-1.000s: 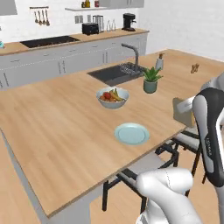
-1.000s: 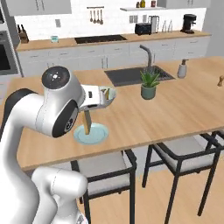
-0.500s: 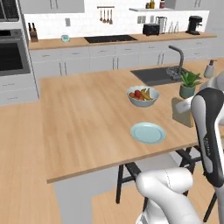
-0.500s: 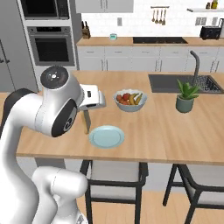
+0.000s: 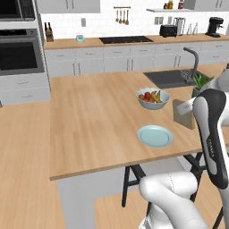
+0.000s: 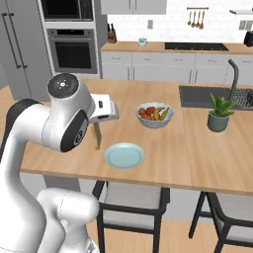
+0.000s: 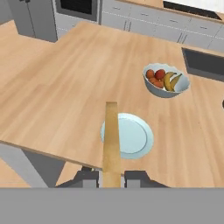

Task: Start the toaster. Once the lever pops up, take the bread to the plate on the dining counter.

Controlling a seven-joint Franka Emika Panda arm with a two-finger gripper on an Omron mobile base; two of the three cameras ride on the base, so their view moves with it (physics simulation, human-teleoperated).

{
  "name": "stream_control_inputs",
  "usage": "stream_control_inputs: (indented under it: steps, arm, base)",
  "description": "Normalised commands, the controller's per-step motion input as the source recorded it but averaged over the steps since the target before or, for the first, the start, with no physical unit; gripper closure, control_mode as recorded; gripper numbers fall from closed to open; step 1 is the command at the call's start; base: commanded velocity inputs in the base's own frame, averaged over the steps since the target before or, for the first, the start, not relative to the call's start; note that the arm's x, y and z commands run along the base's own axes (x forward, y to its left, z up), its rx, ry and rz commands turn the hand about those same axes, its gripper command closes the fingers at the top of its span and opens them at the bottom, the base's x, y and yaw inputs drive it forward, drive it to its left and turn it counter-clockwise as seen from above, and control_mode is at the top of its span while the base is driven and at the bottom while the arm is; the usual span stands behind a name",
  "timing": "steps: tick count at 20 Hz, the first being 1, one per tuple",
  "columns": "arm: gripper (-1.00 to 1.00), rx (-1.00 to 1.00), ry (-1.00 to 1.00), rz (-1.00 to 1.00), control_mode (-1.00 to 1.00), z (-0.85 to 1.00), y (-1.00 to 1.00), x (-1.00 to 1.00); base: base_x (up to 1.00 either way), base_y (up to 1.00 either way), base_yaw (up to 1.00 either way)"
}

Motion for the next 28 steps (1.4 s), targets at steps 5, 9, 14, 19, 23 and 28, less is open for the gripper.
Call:
stream_control_inputs:
  steps: [5, 9, 14, 19, 23, 28]
  arm:
    - [1.00, 0.05, -0.03, 0.00, -1.00, -0.14, -0.08, 0.05]
    - [1.00, 0.53, 0.13, -0.06, -1.00, -0.21, -0.35, 0.09]
    - [1.00, 0.71, 0.29, -0.14, -1.00, -0.08, -0.20, 0.26]
    - [1.00, 0.46, 0.27, -0.13, -1.00, -0.19, -0.04, 0.48]
    - [1.00, 0.20, 0.08, -0.12, -1.00, -0.47, 0.00, 0.48]
    - [1.00, 0.02, 0.00, -0.06, -1.00, -0.54, -0.14, 0.38]
  base:
    - [0.00, 0.00, 0.00]
    - [0.00, 0.00, 0.00]
    - [0.00, 0.00, 0.00]
    - [0.00, 0.00, 0.00]
    - [0.00, 0.00, 0.00]
    - [0.00, 0.00, 0.00]
